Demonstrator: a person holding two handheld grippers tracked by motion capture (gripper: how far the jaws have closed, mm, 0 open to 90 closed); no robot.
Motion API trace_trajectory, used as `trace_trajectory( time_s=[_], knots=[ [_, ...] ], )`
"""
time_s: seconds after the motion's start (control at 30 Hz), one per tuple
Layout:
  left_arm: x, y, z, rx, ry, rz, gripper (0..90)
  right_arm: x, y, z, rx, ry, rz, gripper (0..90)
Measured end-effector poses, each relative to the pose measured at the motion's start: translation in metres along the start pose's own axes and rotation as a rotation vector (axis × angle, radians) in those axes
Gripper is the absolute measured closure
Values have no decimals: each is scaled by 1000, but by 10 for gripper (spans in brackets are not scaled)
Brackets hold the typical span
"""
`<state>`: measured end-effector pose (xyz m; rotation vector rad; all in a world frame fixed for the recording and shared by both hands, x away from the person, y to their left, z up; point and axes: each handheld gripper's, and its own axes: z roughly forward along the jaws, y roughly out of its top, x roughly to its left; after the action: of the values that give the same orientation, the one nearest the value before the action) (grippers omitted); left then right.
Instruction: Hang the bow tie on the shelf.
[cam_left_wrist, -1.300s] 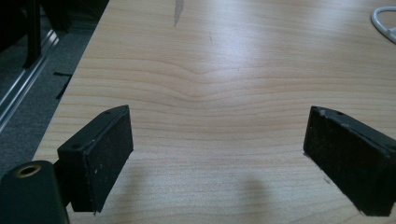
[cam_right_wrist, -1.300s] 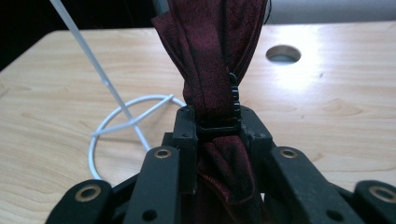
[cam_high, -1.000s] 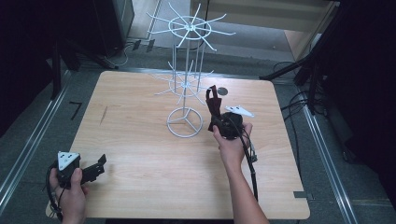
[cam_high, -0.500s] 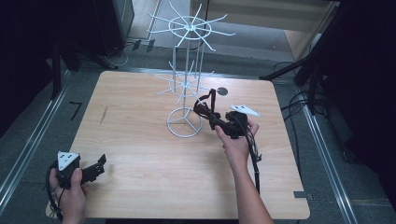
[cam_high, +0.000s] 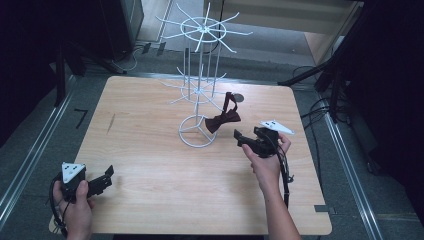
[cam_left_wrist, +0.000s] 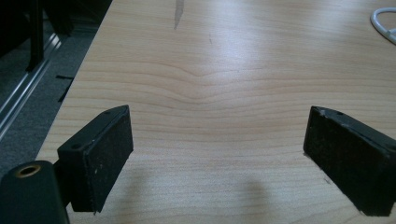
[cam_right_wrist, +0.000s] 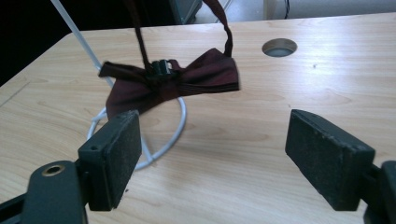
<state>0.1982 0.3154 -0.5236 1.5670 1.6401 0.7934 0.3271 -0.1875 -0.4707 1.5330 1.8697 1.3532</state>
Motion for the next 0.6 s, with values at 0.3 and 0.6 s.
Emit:
trace_trajectory(
  time_s=[0.3, 0.6],
  knots=[
    [-1, 0, 0, -10, 8, 10, 90, -23, -13, -29, -26, 4, 15, 162],
    [-2, -1, -1, -21, 9, 13, 90, -44, -30, -48, -31, -8, 39, 148]
  ],
)
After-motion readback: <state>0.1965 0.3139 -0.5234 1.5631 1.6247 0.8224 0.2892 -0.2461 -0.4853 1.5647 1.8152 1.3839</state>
